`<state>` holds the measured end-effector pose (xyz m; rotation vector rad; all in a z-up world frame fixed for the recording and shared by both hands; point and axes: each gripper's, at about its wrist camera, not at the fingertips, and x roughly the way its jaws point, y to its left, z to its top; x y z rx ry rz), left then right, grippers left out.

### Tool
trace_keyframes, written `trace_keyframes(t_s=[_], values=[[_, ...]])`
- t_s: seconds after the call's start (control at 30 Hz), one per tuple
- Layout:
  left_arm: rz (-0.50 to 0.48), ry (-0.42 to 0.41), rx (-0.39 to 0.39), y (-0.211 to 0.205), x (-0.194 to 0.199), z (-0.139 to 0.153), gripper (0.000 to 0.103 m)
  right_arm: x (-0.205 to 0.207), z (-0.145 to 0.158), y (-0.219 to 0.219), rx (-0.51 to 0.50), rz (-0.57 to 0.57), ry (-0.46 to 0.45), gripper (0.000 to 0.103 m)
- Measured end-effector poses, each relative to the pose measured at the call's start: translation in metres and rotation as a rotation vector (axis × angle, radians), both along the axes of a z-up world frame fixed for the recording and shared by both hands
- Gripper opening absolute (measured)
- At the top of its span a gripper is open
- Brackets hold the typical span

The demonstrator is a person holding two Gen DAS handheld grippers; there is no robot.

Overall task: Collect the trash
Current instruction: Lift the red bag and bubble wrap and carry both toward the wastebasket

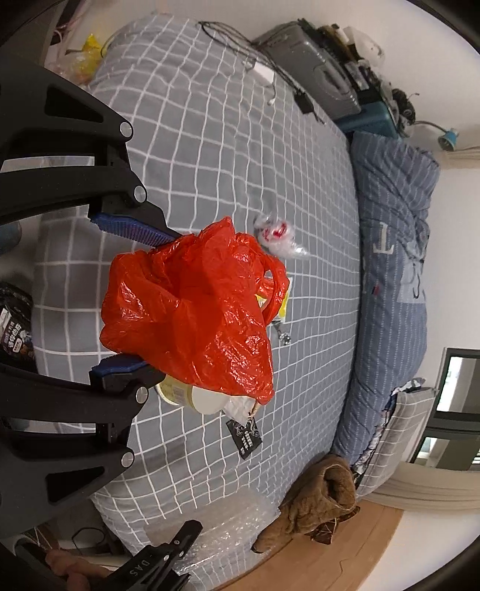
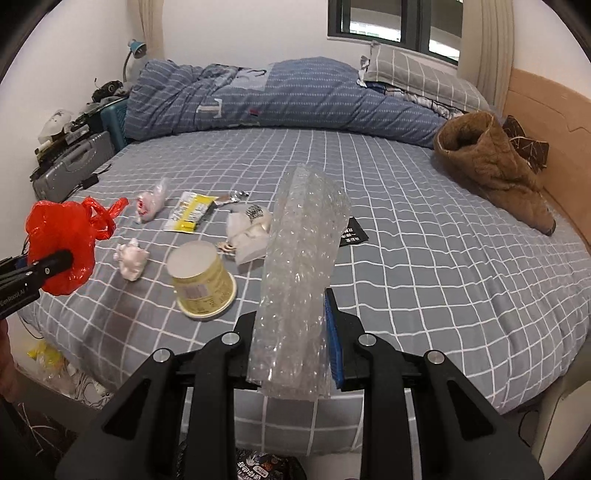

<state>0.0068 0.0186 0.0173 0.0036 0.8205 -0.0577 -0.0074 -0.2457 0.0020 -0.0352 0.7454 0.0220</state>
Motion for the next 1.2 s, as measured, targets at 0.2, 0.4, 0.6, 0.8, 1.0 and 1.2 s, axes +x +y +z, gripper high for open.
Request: trace_keyframes(t_s=[0.2,0.4,0.6,0.8,1.0,1.2], values=[[0.026,-0.023,0.043,-0.002,-0.037,0.016,0.050,-0.039,0.011,0.002,0.005,0.013,-0.010,0.025],[0.011,-0.016,0.042,-0.013,-0.070,0.017,0.050,-0.075,0.022,0.007,0.011,0.019,-0.016,0.025],[-0.017,-0.009,0.010,-0.025,-0.099,0.017,0.050,-0.106,0.027,0.009,0.021,0.028,-0.009,0.025],[-0.038,-0.001,-0.030,-0.034,-0.123,0.018,0.050,-0.136,0.027,0.014,0.022,0.034,0.004,0.025],[-0.042,0.023,-0.040,-0.037,-0.148,0.008,0.050,-0.163,0.020,0.018,0.048,0.048,0.038,0.025],[-0.048,0.044,-0.026,-0.039,-0.171,-0.004,0.050,-0.186,0.005,0.031,0.037,0.066,0.072,0.025]])
